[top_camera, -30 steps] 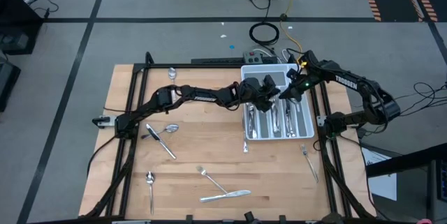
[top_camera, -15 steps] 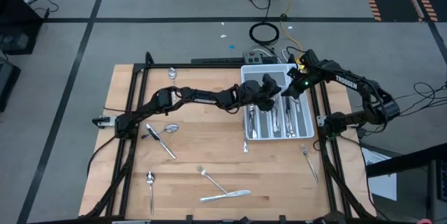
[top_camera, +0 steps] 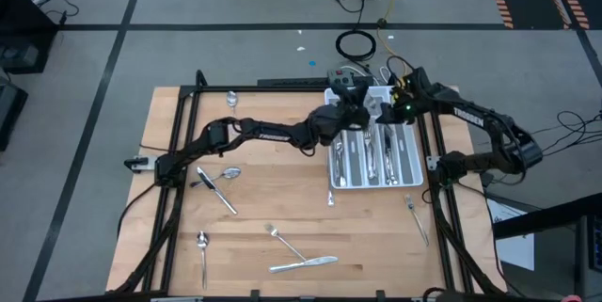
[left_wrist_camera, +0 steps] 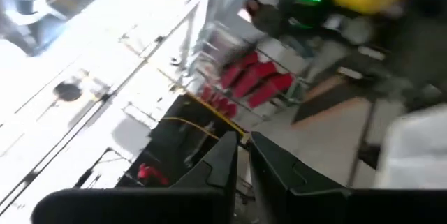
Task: Sort silverware
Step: Put the silver fork into the white silverware tray
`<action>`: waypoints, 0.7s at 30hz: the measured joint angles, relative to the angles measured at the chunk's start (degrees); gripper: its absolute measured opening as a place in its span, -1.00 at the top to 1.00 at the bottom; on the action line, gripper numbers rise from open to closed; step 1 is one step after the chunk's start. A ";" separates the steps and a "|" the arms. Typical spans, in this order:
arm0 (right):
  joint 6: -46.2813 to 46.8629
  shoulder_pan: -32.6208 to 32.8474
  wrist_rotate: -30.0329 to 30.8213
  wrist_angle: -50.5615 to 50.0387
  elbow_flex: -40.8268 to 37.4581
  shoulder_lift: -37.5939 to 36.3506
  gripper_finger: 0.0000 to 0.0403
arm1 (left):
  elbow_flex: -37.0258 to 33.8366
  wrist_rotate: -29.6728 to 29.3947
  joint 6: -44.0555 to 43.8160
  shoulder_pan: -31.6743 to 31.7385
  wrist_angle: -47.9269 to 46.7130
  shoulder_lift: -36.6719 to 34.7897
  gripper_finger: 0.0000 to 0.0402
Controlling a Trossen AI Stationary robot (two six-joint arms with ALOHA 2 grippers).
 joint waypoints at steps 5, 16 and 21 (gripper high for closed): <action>9.68 2.87 0.48 6.95 -7.70 -7.90 1.00 | 0.06 -0.53 -0.31 0.63 1.37 -2.83 0.77; 29.83 13.55 9.94 16.60 -23.35 -32.14 1.00 | 0.06 -0.94 -0.42 1.79 2.05 -5.99 0.77; 34.38 20.06 15.36 16.74 -26.84 -35.34 1.00 | 0.06 -1.20 -0.42 1.78 1.41 -5.99 0.77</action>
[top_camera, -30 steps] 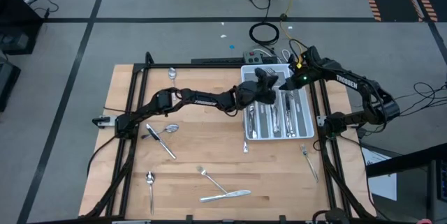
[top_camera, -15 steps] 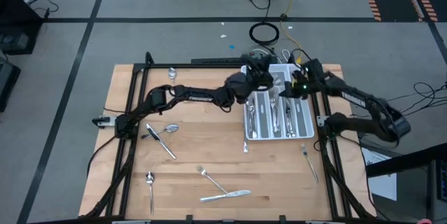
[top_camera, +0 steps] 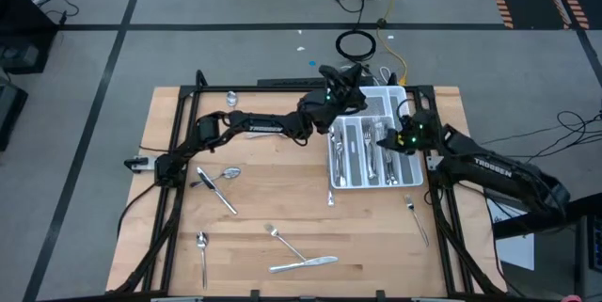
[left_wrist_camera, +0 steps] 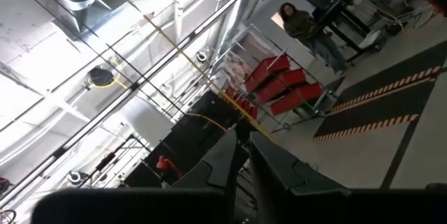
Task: Sort silverware
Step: Put the silver fork into the white silverware tray
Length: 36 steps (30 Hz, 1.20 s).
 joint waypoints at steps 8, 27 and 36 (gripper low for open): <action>2.43 8.92 5.68 3.87 -0.37 1.34 1.00 | 0.00 0.00 0.00 -0.27 -0.17 0.00 0.77; 7.33 16.80 12.75 7.28 -0.34 16.08 1.00 | -0.02 0.00 -0.09 -0.18 -0.19 0.00 0.77; 6.43 16.78 11.55 9.93 -0.21 17.91 0.57 | -0.04 0.02 -0.09 -0.18 -1.51 0.00 0.77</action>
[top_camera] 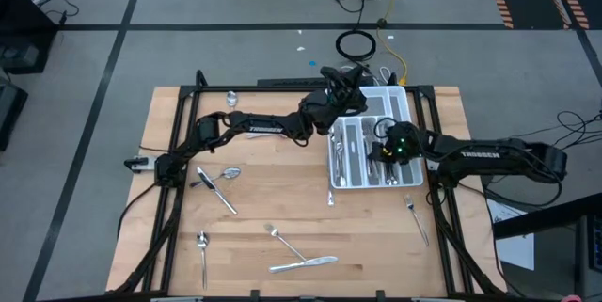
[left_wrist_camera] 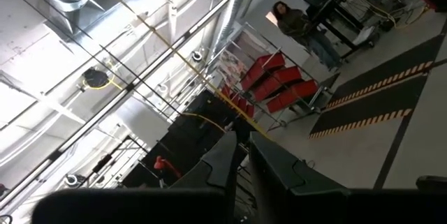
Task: Sort silverware
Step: Put the silver fork into the white silverware tray, then put the silver knife into the white silverware tray
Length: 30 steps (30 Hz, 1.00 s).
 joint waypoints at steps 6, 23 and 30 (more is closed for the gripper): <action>-0.25 -0.04 -1.35 0.31 -0.03 -1.51 0.24 | 0.00 0.00 0.00 0.01 0.00 0.00 0.77; -12.28 -0.03 3.81 -34.80 14.22 -5.38 0.23 | 0.00 -1.76 0.21 -0.26 -0.91 0.00 0.77; -19.65 -0.02 10.21 -40.44 23.37 -5.43 0.23 | 0.00 -12.44 -7.79 -0.50 -30.71 -4.87 0.77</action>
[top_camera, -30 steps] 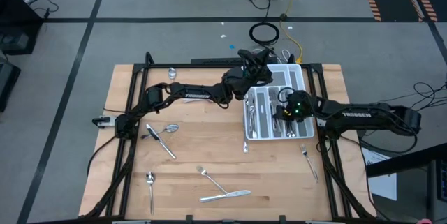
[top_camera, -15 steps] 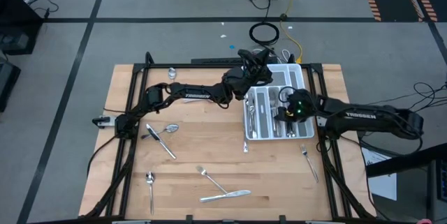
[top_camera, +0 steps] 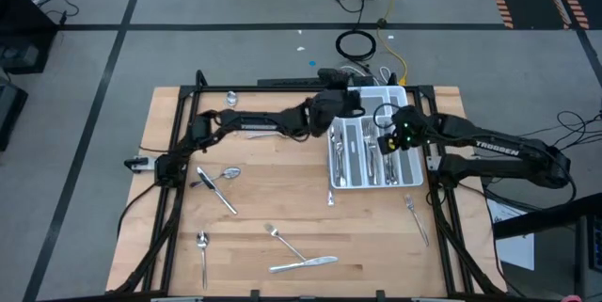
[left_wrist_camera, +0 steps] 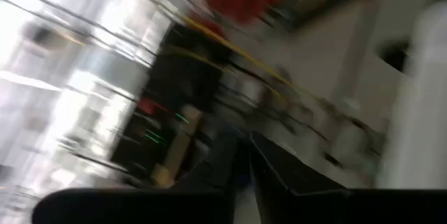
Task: Sort silverware
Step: Put the silver knife into the white silverware tray
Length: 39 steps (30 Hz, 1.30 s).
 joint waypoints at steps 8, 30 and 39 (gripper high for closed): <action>-4.06 0.00 3.68 -5.31 2.93 -0.06 0.23 | -0.05 40.01 -55.99 3.04 -62.29 -13.29 0.78; -10.16 -0.11 3.61 -3.59 2.86 0.47 0.23 | -60.22 47.96 -58.70 -11.82 -64.37 -64.91 0.78; -3.18 -0.11 3.52 1.44 2.86 0.47 0.23 | -66.42 49.39 -54.70 -12.54 -60.87 -65.80 0.78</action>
